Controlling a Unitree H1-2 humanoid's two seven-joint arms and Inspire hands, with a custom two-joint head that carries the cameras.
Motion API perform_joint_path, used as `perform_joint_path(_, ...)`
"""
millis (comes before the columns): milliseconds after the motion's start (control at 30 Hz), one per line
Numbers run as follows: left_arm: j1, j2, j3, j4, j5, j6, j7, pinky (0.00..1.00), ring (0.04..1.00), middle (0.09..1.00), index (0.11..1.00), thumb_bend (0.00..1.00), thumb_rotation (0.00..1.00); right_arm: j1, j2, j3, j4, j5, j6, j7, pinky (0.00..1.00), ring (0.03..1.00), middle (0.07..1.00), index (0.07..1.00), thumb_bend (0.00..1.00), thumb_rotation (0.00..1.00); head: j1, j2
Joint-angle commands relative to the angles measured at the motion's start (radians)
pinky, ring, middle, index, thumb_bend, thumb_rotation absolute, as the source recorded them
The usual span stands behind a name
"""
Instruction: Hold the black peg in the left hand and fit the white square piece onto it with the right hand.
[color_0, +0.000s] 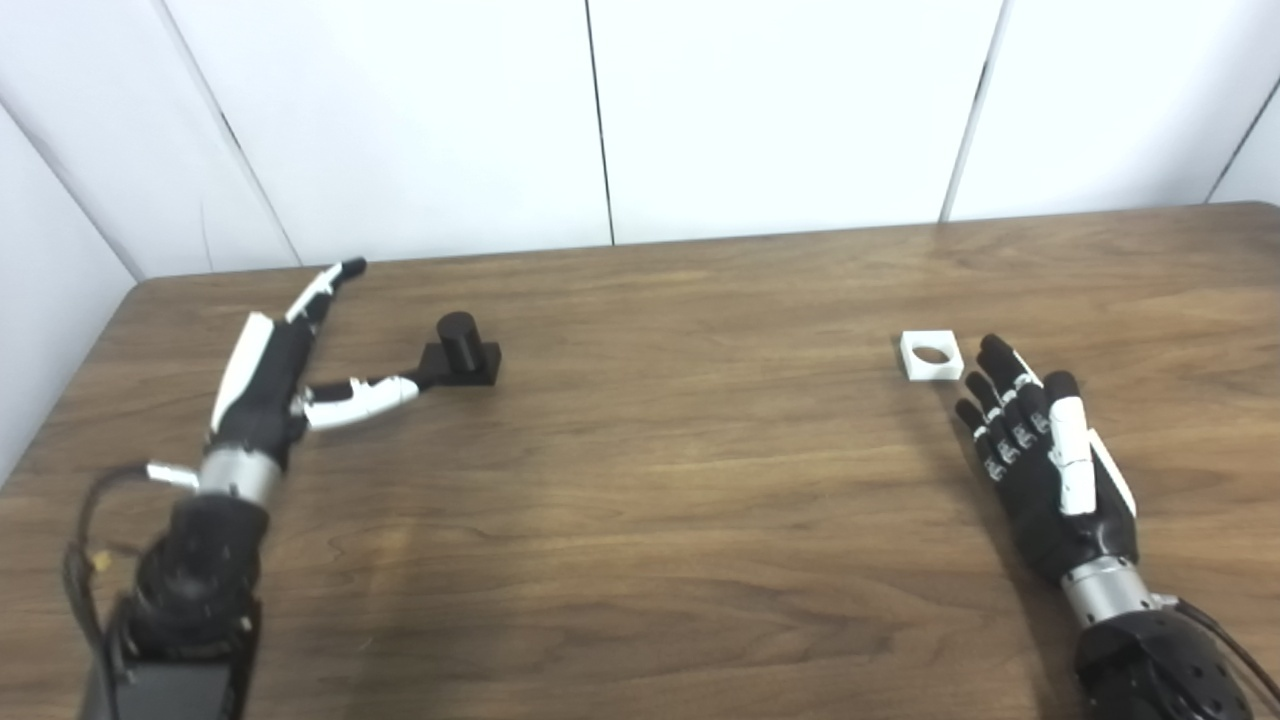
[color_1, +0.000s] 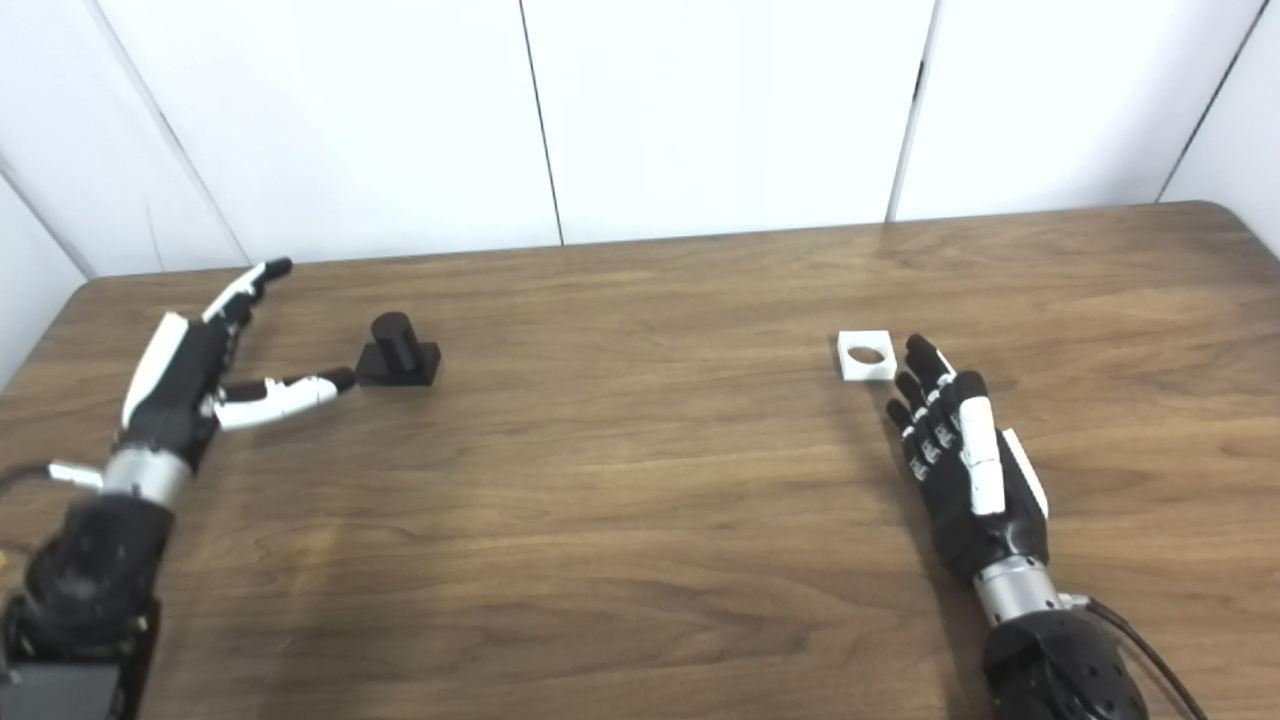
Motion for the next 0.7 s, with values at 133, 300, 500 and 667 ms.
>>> perform_joint_path(133, -0.119, 0.093, -0.029, 0.099, 0.046, -0.043, -0.05, 0.99, 1.0, 0.983, 0.899, 0.88, 0.14, -0.016, 0.008, 0.006, -0.015, 0.0, -0.02, 0.004, 0.99, 1.0, 0.988, 0.933, 0.62, 0.86, 0.001, 0.001)
perform_joint_path(300, -0.164, 0.14, -0.069, 0.158, 0.084, -0.029, -0.091, 0.99, 1.0, 0.987, 0.902, 0.91, 0.14, -0.011, 0.009, 0.007, -0.017, -0.003, -0.017, 0.001, 0.97, 1.0, 0.99, 0.935, 0.63, 0.87, -0.001, 0.001)
perform_joint_path(500, -0.206, 0.163, -0.115, 0.208, 0.118, 0.001, -0.134, 0.97, 1.0, 0.974, 0.877, 0.92, 0.14, -0.006, 0.013, 0.004, -0.025, 0.0, -0.013, -0.004, 0.97, 1.0, 0.984, 0.928, 0.61, 0.87, -0.004, 0.001)
perform_joint_path(667, -0.232, 0.175, -0.154, 0.251, 0.145, 0.002, -0.17, 0.95, 1.0, 0.975, 0.866, 0.97, 0.16, -0.005, 0.01, 0.001, -0.024, -0.001, -0.017, -0.002, 0.97, 1.0, 0.984, 0.93, 0.61, 0.87, -0.004, 0.001)
